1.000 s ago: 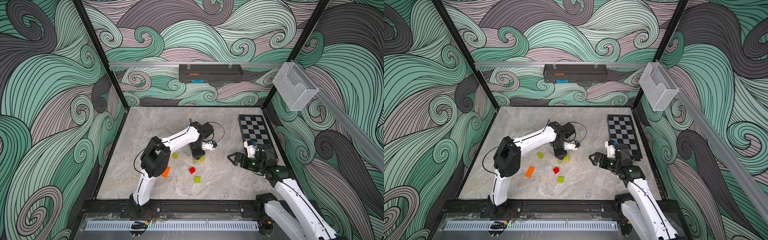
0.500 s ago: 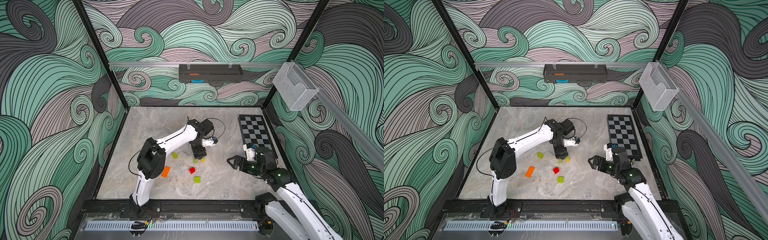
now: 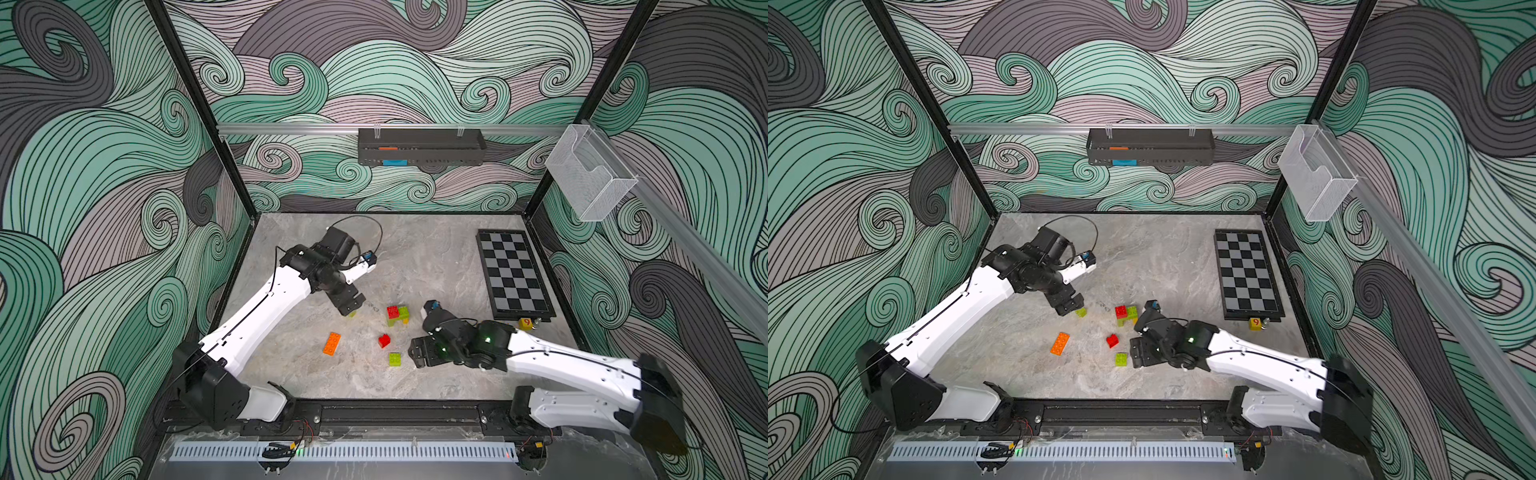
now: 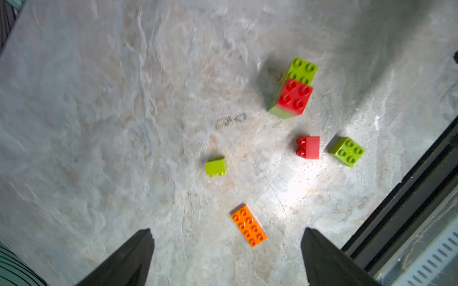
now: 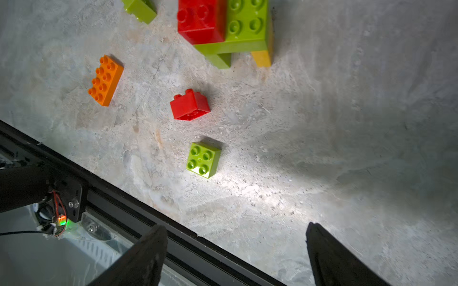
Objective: Assemble a giraffe with lego
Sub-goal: Pick up the lego brick from the center of the board.
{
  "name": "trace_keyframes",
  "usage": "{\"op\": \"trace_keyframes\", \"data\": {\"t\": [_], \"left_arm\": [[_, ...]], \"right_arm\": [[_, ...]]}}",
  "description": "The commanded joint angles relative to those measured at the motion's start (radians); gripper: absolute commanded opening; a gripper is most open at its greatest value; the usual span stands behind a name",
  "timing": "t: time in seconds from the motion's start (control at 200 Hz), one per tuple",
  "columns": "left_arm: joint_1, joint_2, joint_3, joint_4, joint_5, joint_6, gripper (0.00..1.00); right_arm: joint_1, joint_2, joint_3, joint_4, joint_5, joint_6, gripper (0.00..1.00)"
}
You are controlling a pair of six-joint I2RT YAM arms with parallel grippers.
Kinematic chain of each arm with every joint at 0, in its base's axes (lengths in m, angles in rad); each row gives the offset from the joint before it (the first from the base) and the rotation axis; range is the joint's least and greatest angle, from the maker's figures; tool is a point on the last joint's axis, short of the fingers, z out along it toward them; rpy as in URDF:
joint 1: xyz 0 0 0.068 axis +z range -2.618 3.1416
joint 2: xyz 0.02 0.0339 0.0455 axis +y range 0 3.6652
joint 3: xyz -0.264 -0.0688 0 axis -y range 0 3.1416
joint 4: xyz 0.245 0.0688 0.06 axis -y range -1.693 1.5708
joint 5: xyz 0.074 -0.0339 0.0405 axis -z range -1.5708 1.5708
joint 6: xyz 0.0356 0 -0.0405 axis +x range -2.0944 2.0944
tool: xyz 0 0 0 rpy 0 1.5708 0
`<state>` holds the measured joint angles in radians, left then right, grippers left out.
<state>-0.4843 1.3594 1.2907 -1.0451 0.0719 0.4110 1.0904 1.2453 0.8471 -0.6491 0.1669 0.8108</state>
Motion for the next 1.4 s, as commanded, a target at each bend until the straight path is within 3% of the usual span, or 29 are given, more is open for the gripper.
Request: {"op": "trace_keyframes", "data": {"t": [0.0, 0.205, 0.385, 0.735, 1.186, 1.396], "left_arm": [[0.076, -0.092, -0.075, 0.086, 0.109, -0.048, 0.99], [0.274, -0.225, -0.209, 0.173, 0.281, -0.116, 0.99], [0.372, -0.291, -0.266, 0.215, 0.326, -0.141, 0.99], [0.381, -0.304, -0.277, 0.229, 0.328, -0.14, 0.99], [0.386, -0.305, -0.285, 0.235, 0.328, -0.139, 0.99], [0.393, -0.306, -0.29, 0.234, 0.33, -0.132, 0.99]], "right_arm": [[0.067, 0.128, 0.099, -0.032, 0.102, -0.015, 0.9], [0.099, 0.362, 0.226, -0.081, 0.078, -0.017, 0.89], [0.082, 0.468, 0.277, -0.086, 0.042, -0.006, 0.88], [0.036, 0.586, 0.321, -0.085, -0.037, -0.006, 0.75], [0.023, 0.569, 0.313, -0.085, -0.048, -0.011, 0.25], [-0.007, 0.487, 0.379, -0.187, -0.097, -0.075, 0.18]]}}
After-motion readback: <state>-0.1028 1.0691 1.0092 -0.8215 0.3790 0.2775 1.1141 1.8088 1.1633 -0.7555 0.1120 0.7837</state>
